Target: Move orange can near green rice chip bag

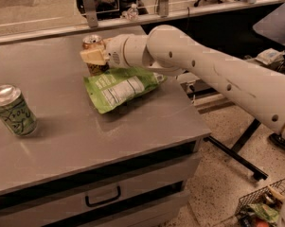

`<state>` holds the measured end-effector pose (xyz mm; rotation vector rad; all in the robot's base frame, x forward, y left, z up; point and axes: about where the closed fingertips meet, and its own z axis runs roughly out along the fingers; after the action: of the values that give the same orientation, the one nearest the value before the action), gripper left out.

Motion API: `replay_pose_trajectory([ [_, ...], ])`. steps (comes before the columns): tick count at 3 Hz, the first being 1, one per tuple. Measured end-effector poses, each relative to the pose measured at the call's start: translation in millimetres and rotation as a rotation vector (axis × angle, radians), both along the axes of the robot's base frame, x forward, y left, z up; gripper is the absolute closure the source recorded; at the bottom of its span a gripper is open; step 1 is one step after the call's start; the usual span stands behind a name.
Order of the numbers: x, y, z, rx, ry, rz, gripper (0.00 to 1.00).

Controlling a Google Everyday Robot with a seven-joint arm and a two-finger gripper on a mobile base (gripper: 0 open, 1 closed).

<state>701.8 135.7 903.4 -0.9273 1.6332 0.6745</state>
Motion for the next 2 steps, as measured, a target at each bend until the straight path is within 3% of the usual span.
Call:
replay_pose_trajectory([
  [1,1.5,0.7,0.2,-0.021,0.001,0.002,0.15],
  [2,1.3,1.1,3.3,-0.039,-0.004,0.002,0.00],
])
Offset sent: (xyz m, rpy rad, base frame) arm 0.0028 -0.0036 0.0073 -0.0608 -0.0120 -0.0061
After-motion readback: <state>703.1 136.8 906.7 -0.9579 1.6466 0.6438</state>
